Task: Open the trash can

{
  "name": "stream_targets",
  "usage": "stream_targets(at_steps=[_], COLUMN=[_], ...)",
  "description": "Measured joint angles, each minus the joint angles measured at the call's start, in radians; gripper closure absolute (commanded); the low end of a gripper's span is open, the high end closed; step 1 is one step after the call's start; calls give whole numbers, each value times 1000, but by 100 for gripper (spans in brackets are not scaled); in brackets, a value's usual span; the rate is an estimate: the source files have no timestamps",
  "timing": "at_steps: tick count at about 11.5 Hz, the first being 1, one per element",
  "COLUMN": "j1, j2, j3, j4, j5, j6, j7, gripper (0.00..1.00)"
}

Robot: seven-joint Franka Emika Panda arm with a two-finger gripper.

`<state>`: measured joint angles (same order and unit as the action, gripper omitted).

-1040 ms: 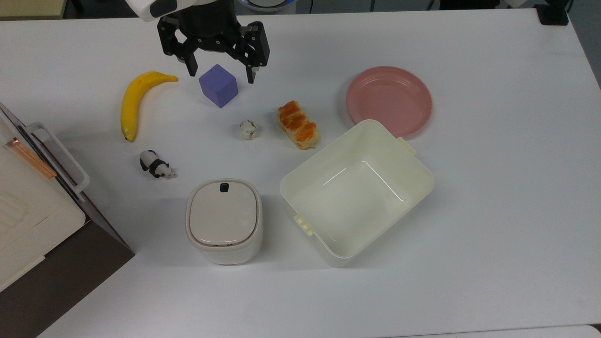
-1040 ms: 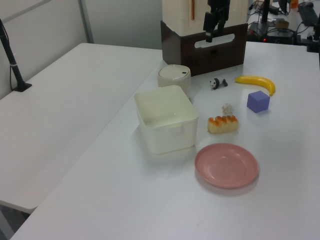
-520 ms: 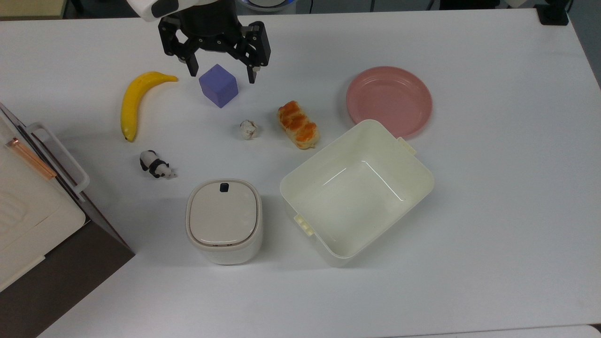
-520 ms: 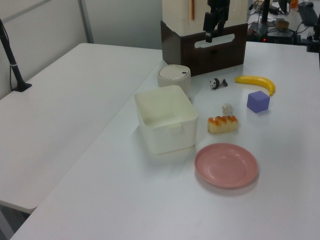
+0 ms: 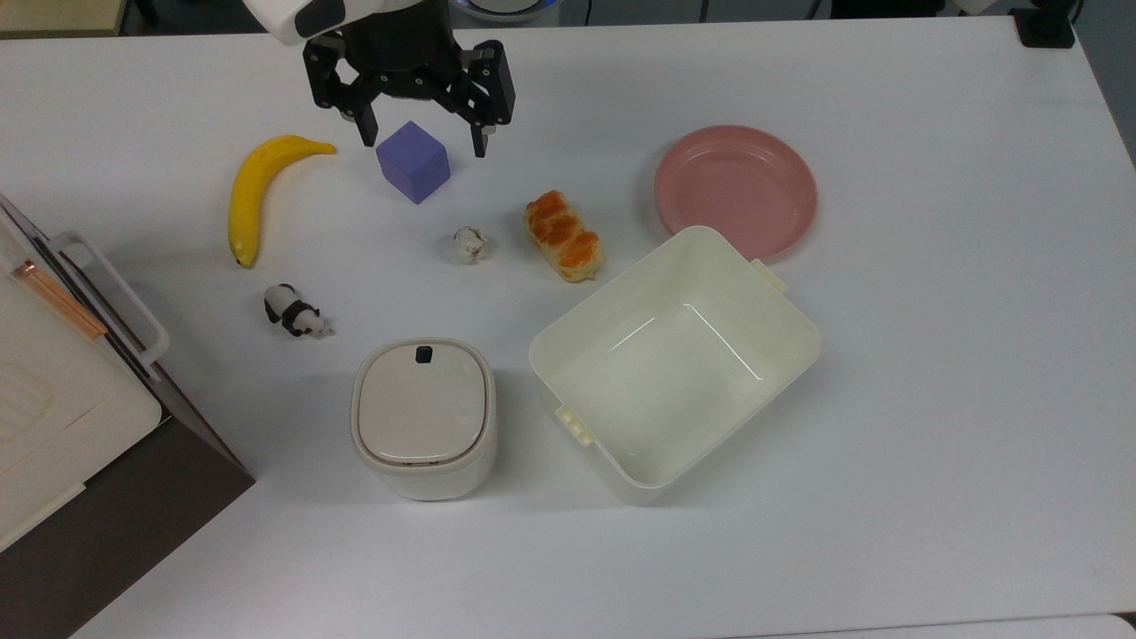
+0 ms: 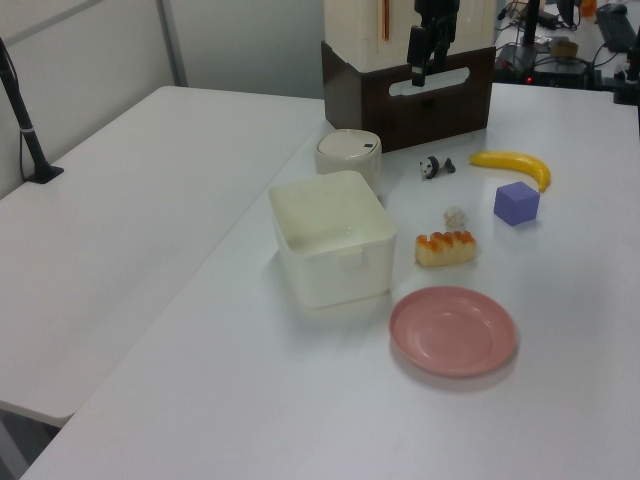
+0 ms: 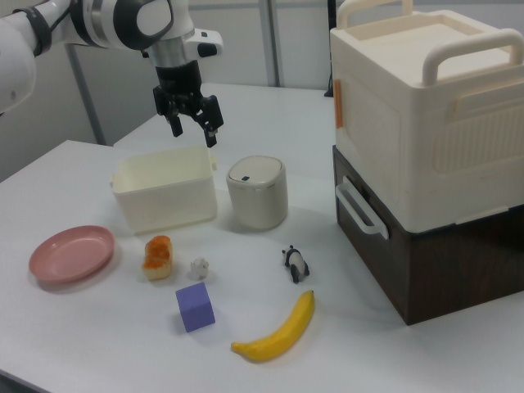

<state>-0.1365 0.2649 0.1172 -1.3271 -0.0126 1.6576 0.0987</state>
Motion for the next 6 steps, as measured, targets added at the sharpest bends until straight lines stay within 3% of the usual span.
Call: stream_targets(at_steps=[1,2,3,5,6], j1=[1,3,7,15,25], j2=[1,2,4,9,16], j3=[0,0,0,0,1], j4=[0,0,0,0,0], j5=[-6,-14,-19,-26,-48], j6=[0,0,0,0,4], j7=[-2,-5,-8,-9,-11], gripper=[15,33,62,100,100])
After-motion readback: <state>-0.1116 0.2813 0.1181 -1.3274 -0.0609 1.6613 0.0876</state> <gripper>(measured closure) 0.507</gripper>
